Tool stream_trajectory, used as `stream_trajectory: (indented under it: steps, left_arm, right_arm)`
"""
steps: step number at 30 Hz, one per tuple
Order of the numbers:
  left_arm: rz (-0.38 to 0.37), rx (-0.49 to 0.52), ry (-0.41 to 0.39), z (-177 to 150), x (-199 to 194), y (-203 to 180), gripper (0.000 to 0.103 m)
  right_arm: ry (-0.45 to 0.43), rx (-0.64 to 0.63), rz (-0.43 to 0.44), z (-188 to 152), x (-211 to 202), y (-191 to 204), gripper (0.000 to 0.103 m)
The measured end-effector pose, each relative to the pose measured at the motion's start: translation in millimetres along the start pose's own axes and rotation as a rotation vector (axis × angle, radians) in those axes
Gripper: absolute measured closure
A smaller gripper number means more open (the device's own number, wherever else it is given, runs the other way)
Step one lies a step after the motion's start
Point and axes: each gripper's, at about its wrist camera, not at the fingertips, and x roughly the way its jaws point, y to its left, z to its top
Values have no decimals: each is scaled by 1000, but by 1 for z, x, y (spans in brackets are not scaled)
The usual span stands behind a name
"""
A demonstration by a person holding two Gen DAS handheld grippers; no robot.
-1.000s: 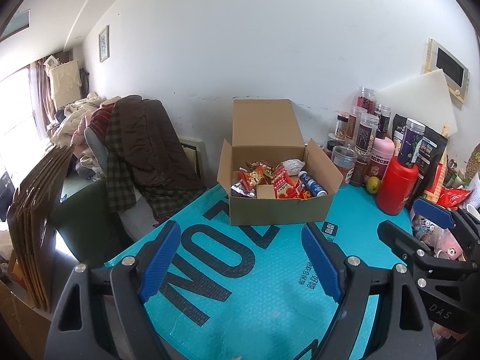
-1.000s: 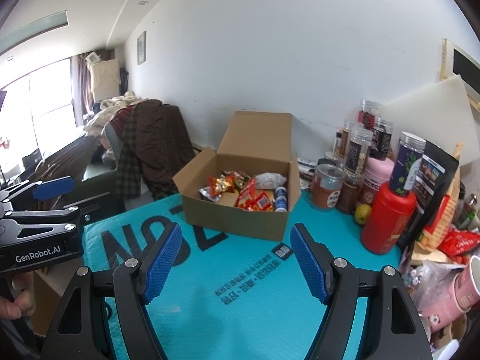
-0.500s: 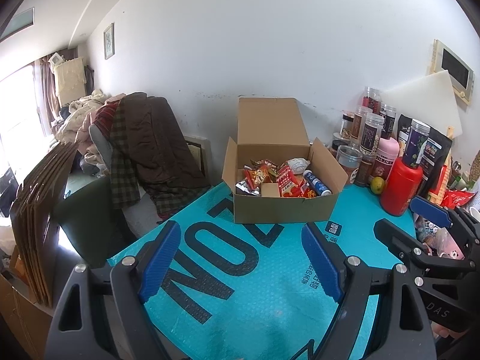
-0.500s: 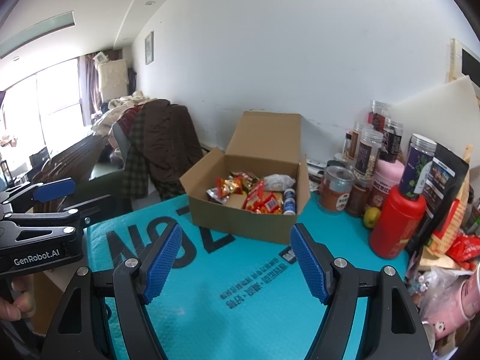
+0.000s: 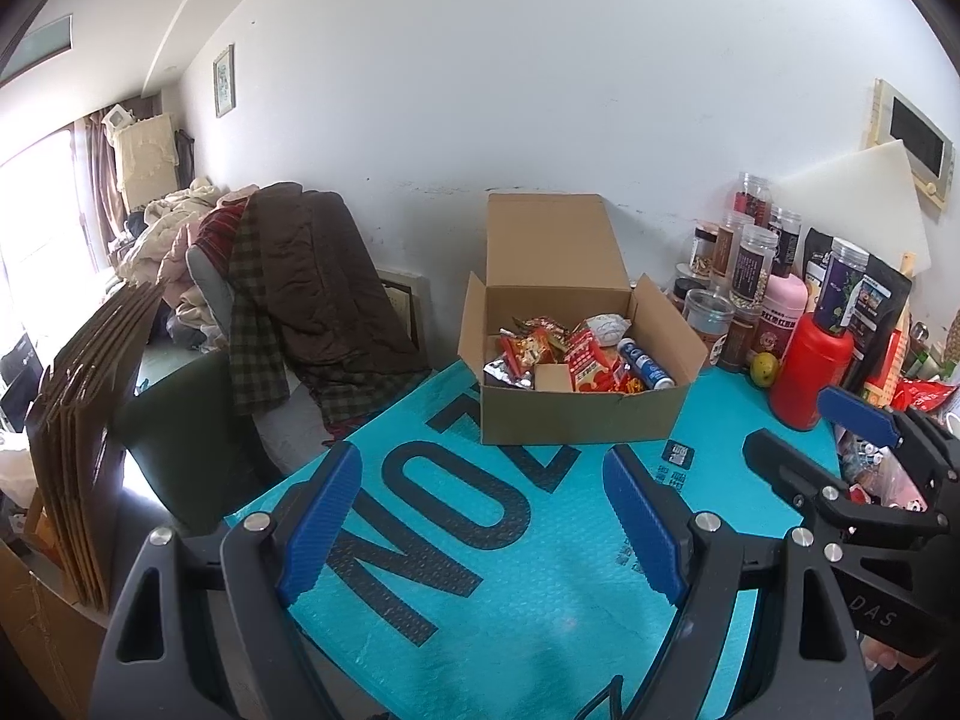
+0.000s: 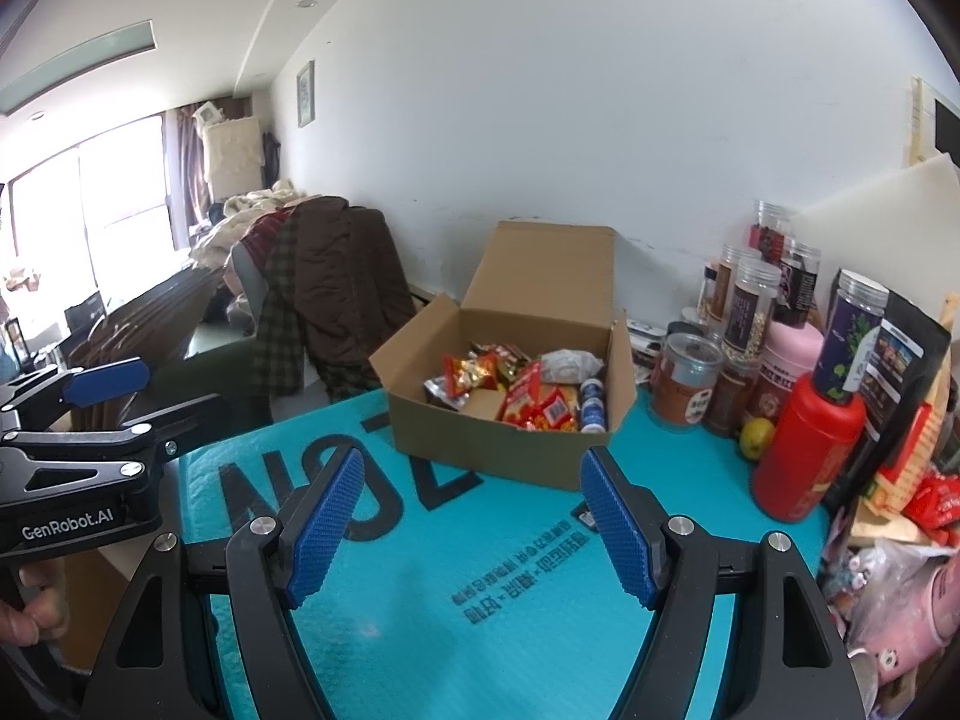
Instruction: Organize snacks
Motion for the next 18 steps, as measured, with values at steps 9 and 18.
stream_trajectory:
  steps: [9, 18]
  left_arm:
    - [14, -10, 3, 1, -1, 6, 20]
    - [14, -19, 14, -1, -1, 7, 20]
  right_arm:
    - [-3, -6, 18, 2, 3, 5, 27]
    - [2, -8, 36, 0, 7, 7, 27]
